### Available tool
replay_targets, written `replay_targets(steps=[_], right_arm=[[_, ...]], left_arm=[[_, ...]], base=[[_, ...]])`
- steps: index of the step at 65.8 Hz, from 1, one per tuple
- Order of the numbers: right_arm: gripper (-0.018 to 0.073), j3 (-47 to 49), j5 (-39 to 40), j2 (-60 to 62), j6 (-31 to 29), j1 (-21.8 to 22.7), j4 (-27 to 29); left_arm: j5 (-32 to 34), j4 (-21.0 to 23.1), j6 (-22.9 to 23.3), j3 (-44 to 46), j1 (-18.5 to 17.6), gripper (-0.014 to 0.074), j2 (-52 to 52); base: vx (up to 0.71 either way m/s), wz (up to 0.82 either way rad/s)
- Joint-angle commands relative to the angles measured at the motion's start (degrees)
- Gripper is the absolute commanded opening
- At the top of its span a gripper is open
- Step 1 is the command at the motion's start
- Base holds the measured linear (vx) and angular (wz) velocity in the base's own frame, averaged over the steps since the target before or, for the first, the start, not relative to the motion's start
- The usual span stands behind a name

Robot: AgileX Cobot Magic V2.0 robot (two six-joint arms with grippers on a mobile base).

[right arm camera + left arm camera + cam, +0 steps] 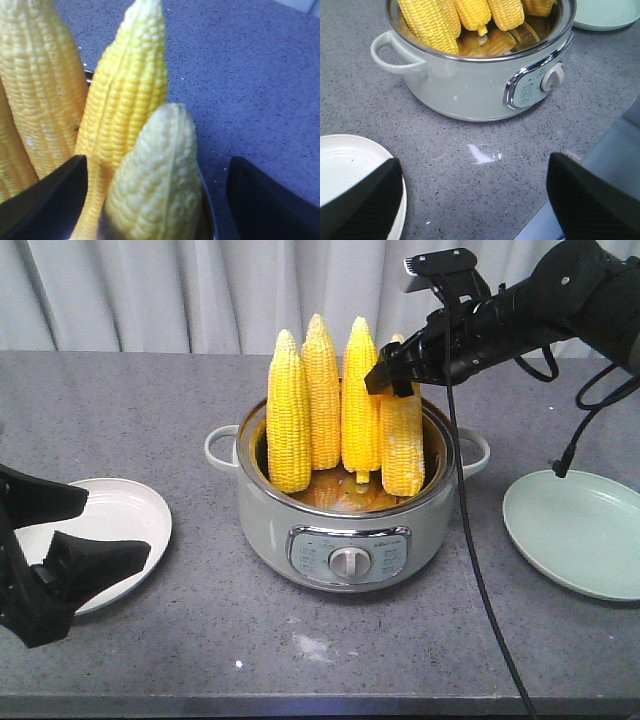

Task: Distribute corn equally
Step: 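Reach the right gripper to the corn cob nearest it and grasp, then lift the corn cob out and lower it onto the green plate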

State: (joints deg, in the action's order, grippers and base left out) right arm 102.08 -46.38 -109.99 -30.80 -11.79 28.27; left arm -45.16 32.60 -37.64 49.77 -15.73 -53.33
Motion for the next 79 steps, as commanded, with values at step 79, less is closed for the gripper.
replay_targets(steps=[79], right_arm=[[0.0217,2.0,-2.5,24.1,3.8,0.0,-4.5]], left_arm=[[1.3,2.2,0.0,2.0,-0.5,0.0558,0.3]], base=[[0.0,0.0]])
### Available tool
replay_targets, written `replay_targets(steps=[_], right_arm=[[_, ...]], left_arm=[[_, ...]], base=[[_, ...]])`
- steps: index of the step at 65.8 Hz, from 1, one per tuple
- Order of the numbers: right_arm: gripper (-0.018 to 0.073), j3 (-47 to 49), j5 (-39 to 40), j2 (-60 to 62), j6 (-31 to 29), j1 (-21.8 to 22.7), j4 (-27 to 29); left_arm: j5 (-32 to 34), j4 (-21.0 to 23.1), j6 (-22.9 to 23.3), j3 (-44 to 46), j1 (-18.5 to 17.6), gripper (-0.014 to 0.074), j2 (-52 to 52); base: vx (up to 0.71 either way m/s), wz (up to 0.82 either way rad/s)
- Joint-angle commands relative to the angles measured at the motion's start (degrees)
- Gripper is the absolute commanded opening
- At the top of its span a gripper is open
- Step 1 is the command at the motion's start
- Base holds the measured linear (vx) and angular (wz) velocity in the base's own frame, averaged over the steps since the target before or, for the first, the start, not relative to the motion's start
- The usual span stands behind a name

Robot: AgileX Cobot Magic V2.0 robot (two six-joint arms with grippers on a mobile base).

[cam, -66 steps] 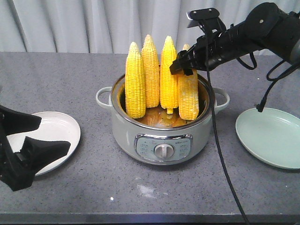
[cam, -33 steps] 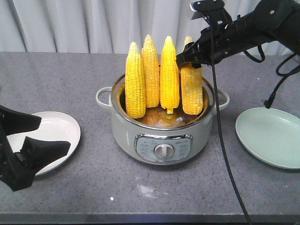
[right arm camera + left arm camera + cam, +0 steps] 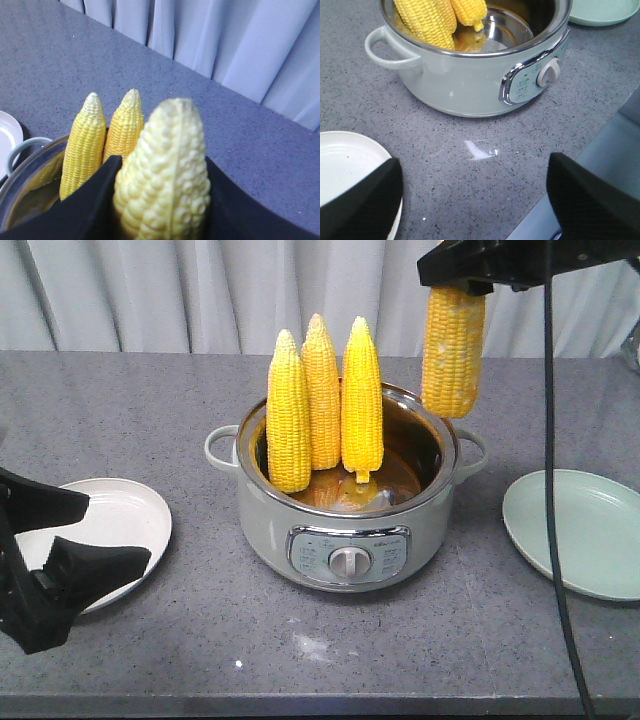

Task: Distribute corn equally
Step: 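Lift the corn cob out and lower it onto the green plate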

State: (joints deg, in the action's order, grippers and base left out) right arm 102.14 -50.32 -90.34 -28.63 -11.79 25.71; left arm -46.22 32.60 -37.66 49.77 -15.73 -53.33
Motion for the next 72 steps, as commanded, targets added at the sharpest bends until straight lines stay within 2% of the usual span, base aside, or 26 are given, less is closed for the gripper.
replay_targets(steps=[1,16,22,30,37,45,52,61,72], right_arm=[[0.0217,2.0,1.1,4.8,2.0,0.0,-2.6],[0.0217,2.0,-5.6,8.0,10.5,0.0,-18.7],[0.0217,1.3,-8.7,7.8,14.9,0.0,-27.0],[0.0217,-0.7,-10.6,6.6,21.5,0.7,-34.3],[0.0217,-1.8,-12.4,4.6,23.2,3.7,-34.7],[0.0217,-1.8,-16.0,-0.2,23.7,9.5,-32.3],[0.0217,-1.8,-18.5,-4.0,23.7,12.4,-31.7],[0.0217,-1.8,-19.4,-9.1,23.6,14.9,-31.8],[0.0217,-1.8,-18.8,-14.2,23.6,15.4,-31.7]], left_arm=[[2.3,2.2,0.0,2.0,-0.5,0.0558,0.3],[2.4,2.2,0.0,2.0,-0.5,0.0558,0.3],[2.4,2.2,0.0,2.0,-0.5,0.0558,0.3],[2.4,2.2,0.0,2.0,-0.5,0.0558,0.3],[2.4,2.2,0.0,2.0,-0.5,0.0558,0.3],[2.4,2.2,0.0,2.0,-0.5,0.0558,0.3],[2.3,2.2,0.0,2.0,-0.5,0.0558,0.3],[2.2,2.2,0.0,2.0,-0.5,0.0558,0.3],[1.9,2.2,0.0,2.0,-0.5,0.0558,0.3]], base=[[0.0,0.0],[0.0,0.0],[0.0,0.0],[0.0,0.0],[0.0,0.0],[0.0,0.0],[0.0,0.0],[0.0,0.0],[0.0,0.0]])
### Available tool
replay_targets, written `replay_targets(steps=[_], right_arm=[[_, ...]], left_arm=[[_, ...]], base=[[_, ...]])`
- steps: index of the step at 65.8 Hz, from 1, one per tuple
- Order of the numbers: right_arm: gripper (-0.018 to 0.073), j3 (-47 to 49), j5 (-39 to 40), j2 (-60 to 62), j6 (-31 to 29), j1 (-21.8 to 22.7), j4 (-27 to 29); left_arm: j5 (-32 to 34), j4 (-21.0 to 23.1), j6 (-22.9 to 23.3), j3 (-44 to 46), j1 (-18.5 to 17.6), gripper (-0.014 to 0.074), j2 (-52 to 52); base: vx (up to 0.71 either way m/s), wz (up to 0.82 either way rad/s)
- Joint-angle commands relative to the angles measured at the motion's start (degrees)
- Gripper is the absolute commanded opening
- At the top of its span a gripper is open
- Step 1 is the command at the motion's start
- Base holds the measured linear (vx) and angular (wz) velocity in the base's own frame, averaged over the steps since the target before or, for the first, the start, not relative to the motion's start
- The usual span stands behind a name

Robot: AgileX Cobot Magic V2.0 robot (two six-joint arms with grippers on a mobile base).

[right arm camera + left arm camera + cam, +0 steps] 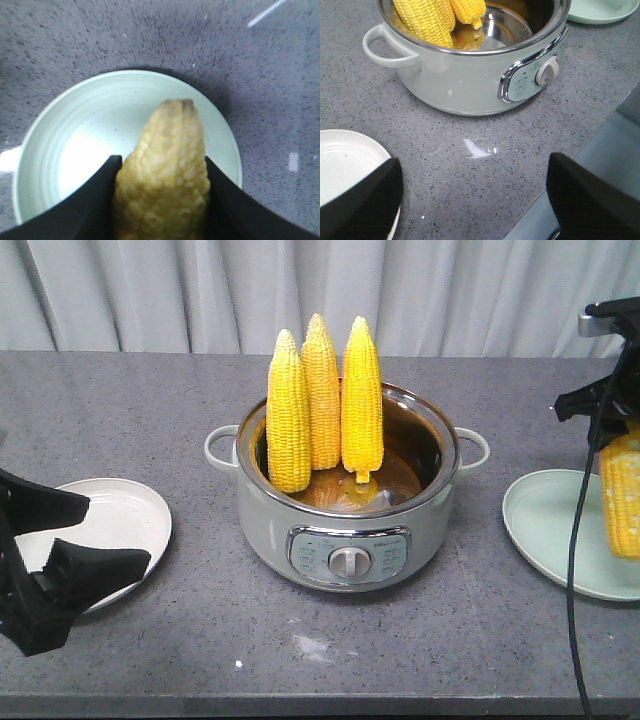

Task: Distribute corn equally
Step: 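Lift the corn cob out and lower it onto the green plate, then open the right gripper and withdraw it above the green plate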

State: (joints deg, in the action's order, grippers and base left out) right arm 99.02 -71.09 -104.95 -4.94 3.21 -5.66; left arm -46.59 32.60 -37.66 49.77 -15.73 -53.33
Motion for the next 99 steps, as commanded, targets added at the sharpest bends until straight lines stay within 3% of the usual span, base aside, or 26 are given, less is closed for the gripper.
replay_targets(steps=[1,18,48,62,70,83,99], right_arm=[[0.0217,1.3,2.2,0.0,-0.2,0.4,-0.4],[0.0244,1.3,3.8,-5.1,-0.5,0.4,-0.3],[0.0594,1.5,4.4,-6.1,0.4,0.4,-0.6],[0.0587,1.5,4.2,-0.8,0.8,0.2,1.3],[0.0564,0.8,4.1,4.7,-0.9,0.0,5.7],[0.0542,-9.3,12.2,17.2,-1.3,-5.2,5.0],[0.0542,-22.0,22.2,30.5,-1.6,-16.5,4.6]], left_arm=[[2.2,2.2,0.0,2.0,-0.5,0.0558,0.3],[1.9,2.2,0.0,2.0,-0.5,0.0558,0.3],[1.9,2.2,0.2,2.0,-0.5,0.0558,0.3],[1.7,2.3,0.2,2.0,-0.5,0.0558,0.3],[1.5,2.3,0.2,2.0,-0.5,0.0558,0.3],[1.9,2.3,0.2,2.0,-0.5,0.0558,0.3],[2.0,2.3,0.2,2.0,-0.5,0.0558,0.3]], base=[[0.0,0.0],[0.0,0.0],[0.0,0.0],[0.0,0.0],[0.0,0.0],[0.0,0.0],[0.0,0.0]])
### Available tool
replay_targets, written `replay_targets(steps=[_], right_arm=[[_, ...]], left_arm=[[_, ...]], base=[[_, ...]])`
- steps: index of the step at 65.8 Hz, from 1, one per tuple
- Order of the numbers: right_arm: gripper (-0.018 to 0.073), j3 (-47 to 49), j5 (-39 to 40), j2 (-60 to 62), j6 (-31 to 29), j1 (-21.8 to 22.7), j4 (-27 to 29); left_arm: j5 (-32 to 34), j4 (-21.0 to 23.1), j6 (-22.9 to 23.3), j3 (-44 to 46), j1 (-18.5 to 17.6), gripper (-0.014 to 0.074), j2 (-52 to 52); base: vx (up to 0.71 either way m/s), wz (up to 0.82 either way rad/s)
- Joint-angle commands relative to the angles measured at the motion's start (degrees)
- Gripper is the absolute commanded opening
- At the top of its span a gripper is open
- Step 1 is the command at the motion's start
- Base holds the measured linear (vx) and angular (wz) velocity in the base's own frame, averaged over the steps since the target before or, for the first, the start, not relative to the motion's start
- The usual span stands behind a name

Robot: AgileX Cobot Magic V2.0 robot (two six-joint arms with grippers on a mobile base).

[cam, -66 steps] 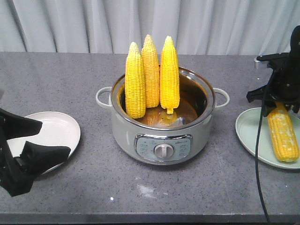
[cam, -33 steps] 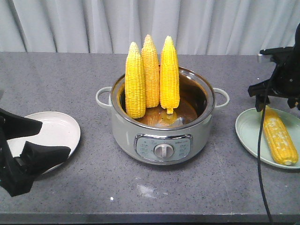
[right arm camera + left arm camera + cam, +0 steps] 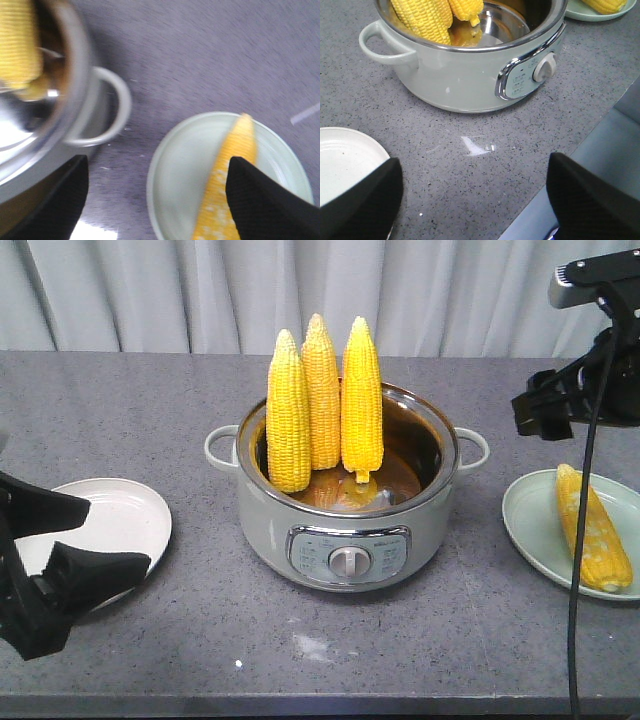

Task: Distribute corn equally
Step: 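Open the right gripper and withdraw it above the green plate, then reach the left gripper to the corn cob nearest it and grasp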

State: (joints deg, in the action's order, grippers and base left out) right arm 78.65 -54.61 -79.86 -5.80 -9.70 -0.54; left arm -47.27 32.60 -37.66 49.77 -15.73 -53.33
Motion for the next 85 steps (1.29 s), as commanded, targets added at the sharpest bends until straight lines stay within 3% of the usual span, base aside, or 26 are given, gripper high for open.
replay_targets(steps=[1,12,19,30,42,64,85], right_arm=[[0.0542,-2.0,5.9,6.0,-0.7,-4.3,-0.5],[0.0542,-6.7,6.1,12.3,-0.7,-11.8,-0.5],[0.0542,-10.3,7.4,15.9,0.2,-14.2,-0.2],[0.054,-14.9,10.8,20.2,0.2,-14.2,1.8],[0.054,-15.4,10.8,20.9,0.1,-14.2,1.9],[0.054,-15.4,10.2,20.9,0.1,-14.2,1.9],[0.054,-15.4,9.9,20.9,0.1,-14.2,1.9]], left_arm=[[2.7,2.3,0.2,2.0,-0.5,0.0558,0.3],[2.8,2.3,0.2,2.0,-0.5,0.0558,0.3],[3.6,2.3,0.2,2.0,-0.5,0.0558,0.1],[9.7,3.0,0.5,2.0,-0.5,0.0558,-0.9],[14.7,6.8,0.1,5.3,-0.5,0.0559,-5.1],[14.1,7.2,-1.4,20.1,-0.5,0.0564,-21.5],[8.6,16.9,-9.1,34.2,-0.5,0.061,-35.7]], base=[[0.0,0.0],[0.0,0.0],[0.0,0.0],[0.0,0.0],[0.0,0.0],[0.0,0.0],[0.0,0.0]])
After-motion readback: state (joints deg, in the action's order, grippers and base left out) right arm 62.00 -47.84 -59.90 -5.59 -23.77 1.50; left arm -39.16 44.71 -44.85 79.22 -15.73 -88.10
